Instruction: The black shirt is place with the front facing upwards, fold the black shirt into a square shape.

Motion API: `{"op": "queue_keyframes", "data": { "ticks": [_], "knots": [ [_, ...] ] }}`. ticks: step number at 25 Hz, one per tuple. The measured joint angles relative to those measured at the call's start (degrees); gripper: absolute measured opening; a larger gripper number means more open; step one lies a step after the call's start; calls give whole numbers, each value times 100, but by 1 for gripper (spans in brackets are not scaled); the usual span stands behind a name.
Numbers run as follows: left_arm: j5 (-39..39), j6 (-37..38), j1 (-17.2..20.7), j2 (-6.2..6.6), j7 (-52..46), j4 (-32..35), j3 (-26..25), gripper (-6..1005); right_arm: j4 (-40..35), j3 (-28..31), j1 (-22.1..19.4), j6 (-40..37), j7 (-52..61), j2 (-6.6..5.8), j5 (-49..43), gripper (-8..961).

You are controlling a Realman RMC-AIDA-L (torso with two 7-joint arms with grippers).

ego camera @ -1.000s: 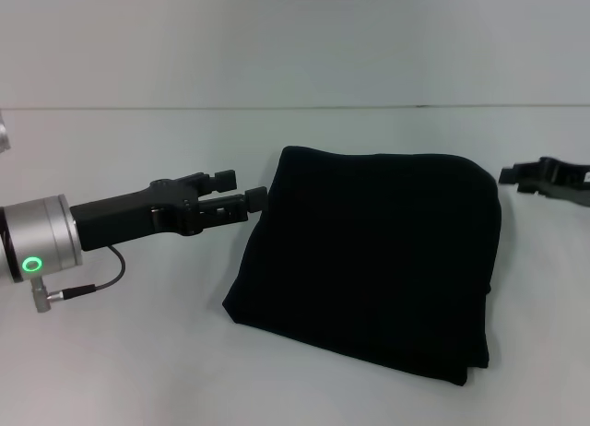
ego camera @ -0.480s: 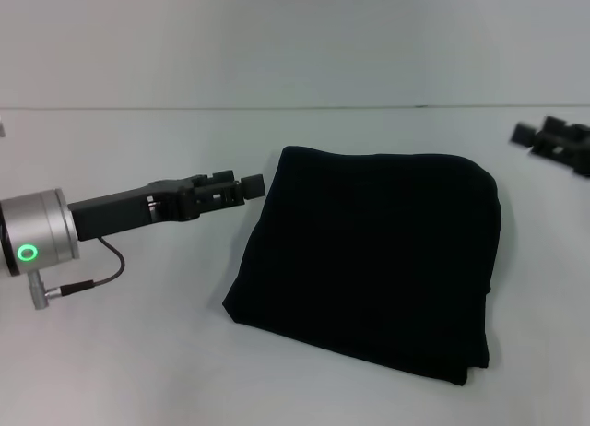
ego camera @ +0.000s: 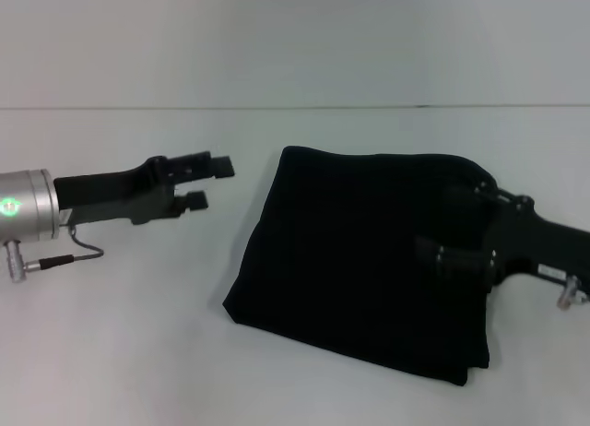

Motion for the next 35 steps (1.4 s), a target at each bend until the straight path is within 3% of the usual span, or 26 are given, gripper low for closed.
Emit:
{"op": "queue_keyframes", "data": {
  "ticks": [7,12,20,26,35],
  "knots": [
    [581,-670,-502,81,-511,-387,82,891,22,-137,-283,-303,-680,2,-287,945],
    [589,-1304,-739,46,-700,-623,584,891,216,-161,-438,-367,-1045,20,-358,945],
    [594,-1800,-903,-113,-795,-670,1006,890,448,-114,-552,-378,-1318,14,-352,945],
    [599,-2390,-922,-391,-748,-658,1051,891,495,-105,-565,-438,-1324,7,-354,944],
    [599,-2649,-1048,-572,-747,-670,1365,888,501,-99,-630,-588,-1317,4,-342,944]
  ]
}}
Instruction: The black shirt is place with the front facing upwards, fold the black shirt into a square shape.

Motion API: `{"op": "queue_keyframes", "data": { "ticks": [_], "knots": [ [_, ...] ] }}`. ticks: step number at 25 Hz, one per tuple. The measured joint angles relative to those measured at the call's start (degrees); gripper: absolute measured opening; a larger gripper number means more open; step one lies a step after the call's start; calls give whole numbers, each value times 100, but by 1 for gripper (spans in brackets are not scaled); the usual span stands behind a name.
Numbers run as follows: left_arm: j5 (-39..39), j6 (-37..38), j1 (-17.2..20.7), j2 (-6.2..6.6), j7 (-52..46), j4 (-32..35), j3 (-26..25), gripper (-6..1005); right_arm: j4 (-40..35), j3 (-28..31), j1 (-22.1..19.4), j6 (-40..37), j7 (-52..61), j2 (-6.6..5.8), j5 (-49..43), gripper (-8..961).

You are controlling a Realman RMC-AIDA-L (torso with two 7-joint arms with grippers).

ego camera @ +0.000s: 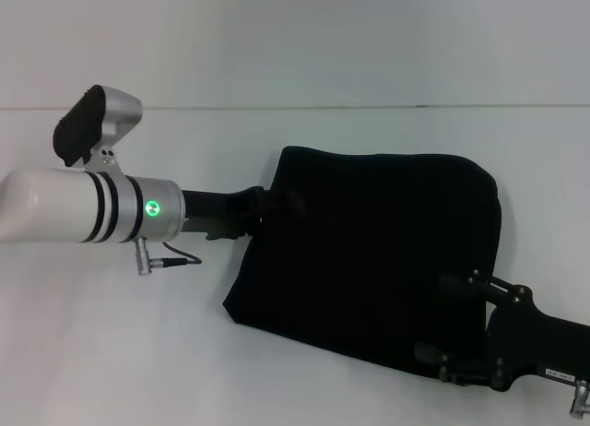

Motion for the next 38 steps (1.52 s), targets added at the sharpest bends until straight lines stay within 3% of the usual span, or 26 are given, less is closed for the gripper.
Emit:
{"op": "queue_keyframes", "data": {
  "ticks": [7,13,18,21,32,38],
  "knots": [
    [0,-99,-23,-79,-1,26,109,883,-5,12,-50,-88,12,0,11,944],
    [-40,-140,-26,-207,292,75,239,776,-42,33,-60,-159,25,0,16,943],
    [-70,-174,5,-230,291,82,100,686,-51,33,-59,-176,29,-7,17,943],
    [-71,-174,16,-231,291,84,82,450,-44,33,-61,-176,29,-8,17,943],
    [-140,-102,37,-231,298,48,47,42,-37,30,-68,-176,36,-8,17,942],
    [-647,-51,258,-218,335,15,3,63,-52,48,-65,-174,38,-9,49,942]
  ]
}}
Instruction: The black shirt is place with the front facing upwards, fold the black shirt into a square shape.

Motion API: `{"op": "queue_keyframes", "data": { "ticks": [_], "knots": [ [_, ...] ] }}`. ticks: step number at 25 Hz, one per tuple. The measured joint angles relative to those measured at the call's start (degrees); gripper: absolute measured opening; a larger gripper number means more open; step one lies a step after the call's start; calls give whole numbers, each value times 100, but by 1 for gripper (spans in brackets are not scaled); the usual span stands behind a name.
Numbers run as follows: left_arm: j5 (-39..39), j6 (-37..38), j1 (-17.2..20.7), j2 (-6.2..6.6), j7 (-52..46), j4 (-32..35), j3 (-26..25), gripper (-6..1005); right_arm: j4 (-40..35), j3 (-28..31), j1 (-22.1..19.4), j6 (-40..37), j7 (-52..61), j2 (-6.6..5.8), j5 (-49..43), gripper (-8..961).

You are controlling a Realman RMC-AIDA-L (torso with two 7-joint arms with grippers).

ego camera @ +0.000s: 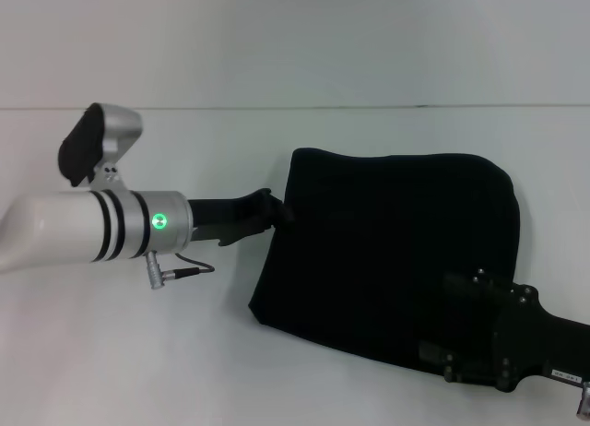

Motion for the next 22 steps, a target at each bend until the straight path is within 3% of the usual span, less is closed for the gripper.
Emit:
{"op": "queue_keyframes", "data": {
  "ticks": [9,16,22],
  "knots": [
    [-635,-43,307,28,138,-25,-57,94,-3,150,55,0,-11,0,18,942],
    [-808,88,547,40,347,-83,-630,119,-10,264,87,0,-38,-9,21,941],
    [-1121,465,1007,-13,638,-161,-948,139,-10,348,106,6,-42,-9,21,941]
  ]
}}
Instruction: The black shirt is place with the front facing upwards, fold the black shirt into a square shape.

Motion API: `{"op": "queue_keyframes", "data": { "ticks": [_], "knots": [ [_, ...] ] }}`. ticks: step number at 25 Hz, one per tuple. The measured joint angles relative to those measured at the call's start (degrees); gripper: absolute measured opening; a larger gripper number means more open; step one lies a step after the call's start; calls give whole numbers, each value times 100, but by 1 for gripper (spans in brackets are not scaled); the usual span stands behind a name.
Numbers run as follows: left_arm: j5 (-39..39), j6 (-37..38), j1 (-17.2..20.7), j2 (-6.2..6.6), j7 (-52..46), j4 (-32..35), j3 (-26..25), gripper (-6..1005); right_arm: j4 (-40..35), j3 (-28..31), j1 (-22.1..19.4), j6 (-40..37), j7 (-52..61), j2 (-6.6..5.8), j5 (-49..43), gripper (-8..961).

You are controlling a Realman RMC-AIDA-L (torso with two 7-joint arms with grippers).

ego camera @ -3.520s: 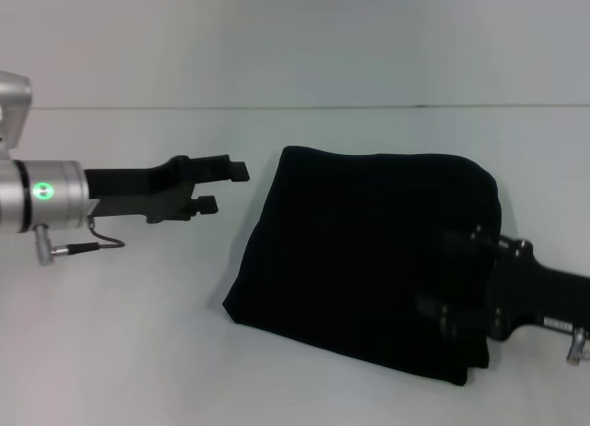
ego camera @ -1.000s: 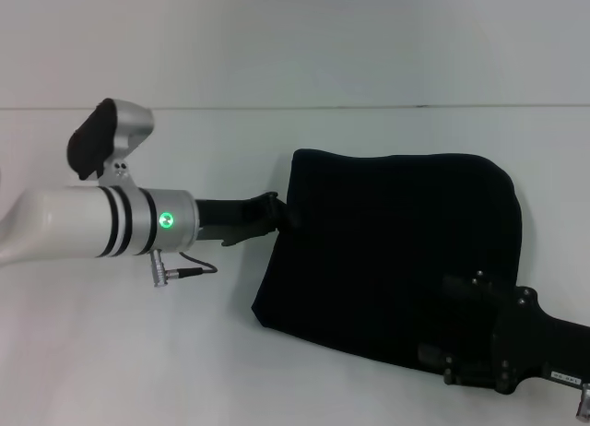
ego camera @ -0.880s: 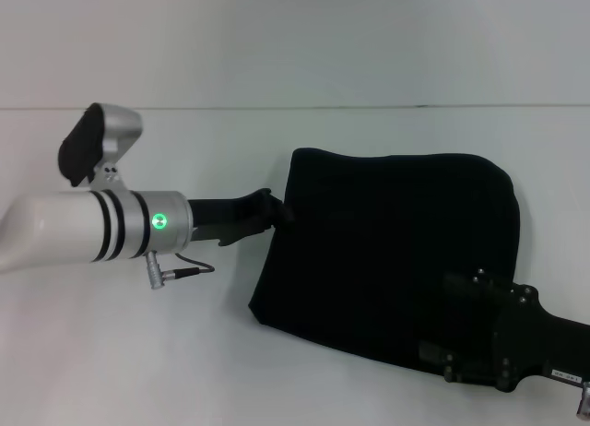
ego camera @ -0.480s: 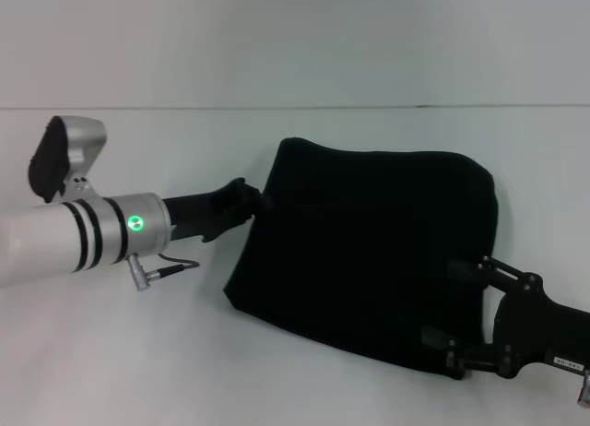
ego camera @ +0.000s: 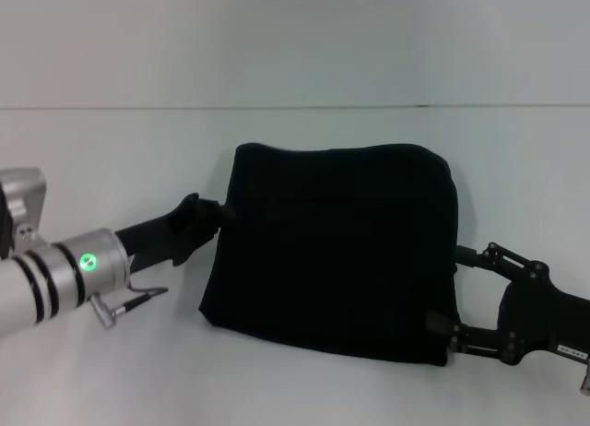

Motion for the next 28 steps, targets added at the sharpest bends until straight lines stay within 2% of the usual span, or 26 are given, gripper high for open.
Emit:
{"op": "queue_keyframes", "data": {
  "ticks": [5,10,23,26,28],
  "knots": [
    [-306,188,379,-143,250,-122,-127,157,1,84,18,20,-2,6,0,941],
    [-330,360,431,-198,292,-182,-105,174,1,105,43,0,6,12,-1,942],
    [-286,531,437,-37,546,-148,-86,220,52,190,26,-7,17,18,-1,941],
    [-284,613,442,80,674,-137,-82,230,59,252,23,-7,19,22,-1,942],
    [-291,720,461,181,866,-87,-97,312,69,296,25,-7,26,26,0,942]
  ]
}}
